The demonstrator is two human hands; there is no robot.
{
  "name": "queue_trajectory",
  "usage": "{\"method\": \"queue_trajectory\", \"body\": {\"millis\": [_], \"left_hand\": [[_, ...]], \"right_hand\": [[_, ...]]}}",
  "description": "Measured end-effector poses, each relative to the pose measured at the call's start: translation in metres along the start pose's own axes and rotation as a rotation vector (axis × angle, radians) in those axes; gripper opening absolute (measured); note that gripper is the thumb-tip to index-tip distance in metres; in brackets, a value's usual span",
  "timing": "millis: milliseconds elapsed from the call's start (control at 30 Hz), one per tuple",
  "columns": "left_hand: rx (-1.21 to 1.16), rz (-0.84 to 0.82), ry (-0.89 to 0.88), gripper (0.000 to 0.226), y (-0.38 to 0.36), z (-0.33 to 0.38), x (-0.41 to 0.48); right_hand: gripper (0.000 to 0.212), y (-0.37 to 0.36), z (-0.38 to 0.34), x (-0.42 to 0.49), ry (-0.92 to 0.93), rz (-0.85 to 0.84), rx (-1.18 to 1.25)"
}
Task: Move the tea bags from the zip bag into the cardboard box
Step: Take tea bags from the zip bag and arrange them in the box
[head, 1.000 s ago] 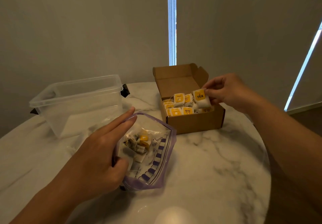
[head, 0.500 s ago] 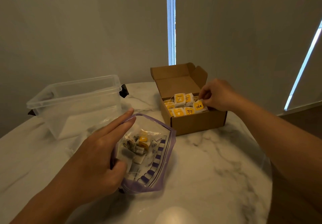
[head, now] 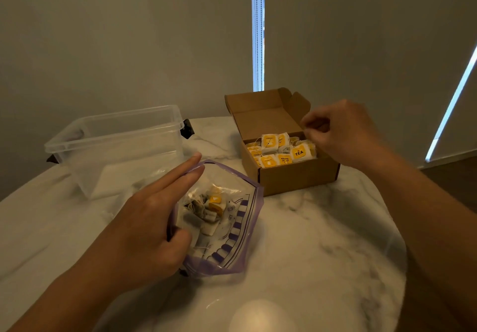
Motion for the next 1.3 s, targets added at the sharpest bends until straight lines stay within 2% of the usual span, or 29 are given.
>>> {"method": "queue_trajectory", "body": {"millis": [67, 167, 300, 533, 633, 767, 933, 1100, 1300], "left_hand": [[-0.004, -0.006, -0.004, 0.084, 0.0, -0.001, 0.0], [-0.015, -0.022, 0.005, 0.083, -0.002, -0.003, 0.001], [-0.011, -0.033, -0.002, 0.082, -0.003, -0.001, 0.002], [-0.017, -0.027, -0.054, 0.082, 0.001, 0.008, 0.003], [-0.025, -0.044, -0.073, 0.081, -0.001, 0.011, 0.003], [-0.011, -0.038, -0.073, 0.082, 0.001, 0.011, 0.003], [-0.003, -0.043, -0.067, 0.084, 0.001, 0.01, 0.003], [0.011, -0.042, -0.049, 0.084, 0.002, 0.01, 0.003], [0.036, -0.051, -0.032, 0.085, 0.004, 0.011, 0.003]], "right_hand": [[0.017, 0.007, -0.026, -0.034, 0.049, -0.054, 0.179], [0.017, -0.004, -0.066, -0.086, 0.143, -0.246, 0.336], [0.021, -0.048, -0.104, -0.121, 0.251, -0.445, 0.281], [0.024, -0.101, -0.128, -0.13, 0.385, -0.544, 0.087], [0.019, -0.112, -0.138, -0.132, 0.455, -0.553, 0.003], [0.017, -0.119, -0.148, -0.141, 0.509, -0.613, 0.082], [0.019, -0.128, -0.151, -0.139, 0.499, -0.598, 0.038], [0.017, -0.111, -0.138, -0.14, 0.467, -0.491, 0.124], [0.016, -0.078, -0.113, -0.131, 0.331, -0.372, 0.271]]}}
Point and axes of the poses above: each hand's wrist, its own x-axis towards the middle knuckle, its own y-axis out of the back of the hand, z = x × y, the point moved 9 cm from there along x, towards the middle knuckle, and after that the axes turned 11 degrees about -y, right-handed, at the moved point
